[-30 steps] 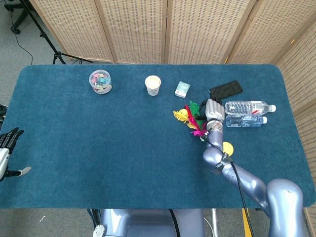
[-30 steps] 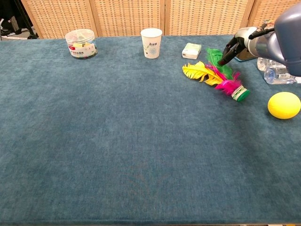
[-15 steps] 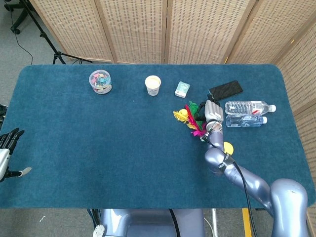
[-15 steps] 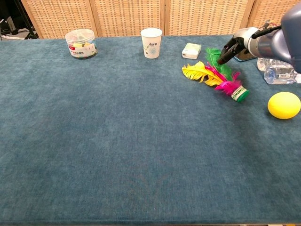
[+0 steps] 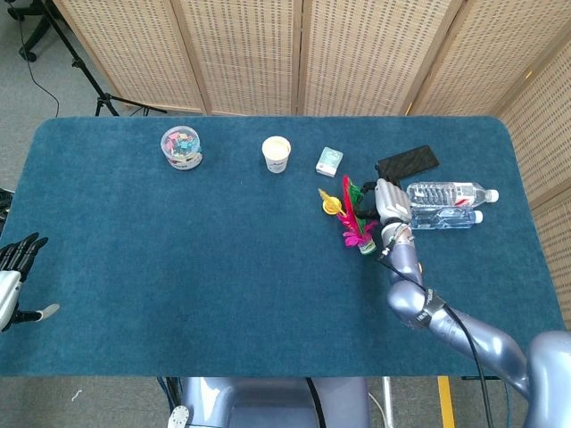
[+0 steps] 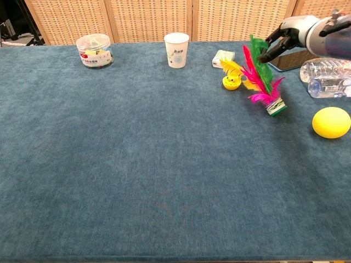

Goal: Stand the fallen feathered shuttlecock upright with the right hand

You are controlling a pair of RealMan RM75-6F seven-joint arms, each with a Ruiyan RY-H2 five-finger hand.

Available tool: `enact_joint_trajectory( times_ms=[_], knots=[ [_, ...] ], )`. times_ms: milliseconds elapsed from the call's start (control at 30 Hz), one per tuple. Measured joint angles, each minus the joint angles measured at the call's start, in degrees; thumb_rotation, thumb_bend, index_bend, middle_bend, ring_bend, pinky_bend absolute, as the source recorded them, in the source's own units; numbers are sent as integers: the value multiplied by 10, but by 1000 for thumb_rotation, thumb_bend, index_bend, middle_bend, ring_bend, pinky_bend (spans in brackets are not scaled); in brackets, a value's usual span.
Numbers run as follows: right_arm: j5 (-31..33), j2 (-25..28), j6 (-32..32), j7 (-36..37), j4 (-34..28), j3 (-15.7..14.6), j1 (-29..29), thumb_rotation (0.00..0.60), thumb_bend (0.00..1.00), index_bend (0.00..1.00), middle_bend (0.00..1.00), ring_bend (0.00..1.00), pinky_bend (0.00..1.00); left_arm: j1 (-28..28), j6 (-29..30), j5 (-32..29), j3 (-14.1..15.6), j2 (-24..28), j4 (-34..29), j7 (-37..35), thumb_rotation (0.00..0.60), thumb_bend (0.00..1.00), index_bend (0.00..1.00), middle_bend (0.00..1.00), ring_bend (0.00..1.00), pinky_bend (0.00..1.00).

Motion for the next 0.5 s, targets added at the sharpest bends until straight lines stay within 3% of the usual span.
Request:
enact_joint_trajectory(
  times_ms=[267,500],
  knots=[
    [-51,38,8,54,-75,-3,-33,600,620,683,0,0,0,2,4,7,3,0,-1,0,600,0,0,0,0,0],
    [-184,63,22,156,-163,-9,-92,600,620,696,0,0,0,6,19,26,9,2,-5,-2,600,0,0,0,0,0]
  ],
)
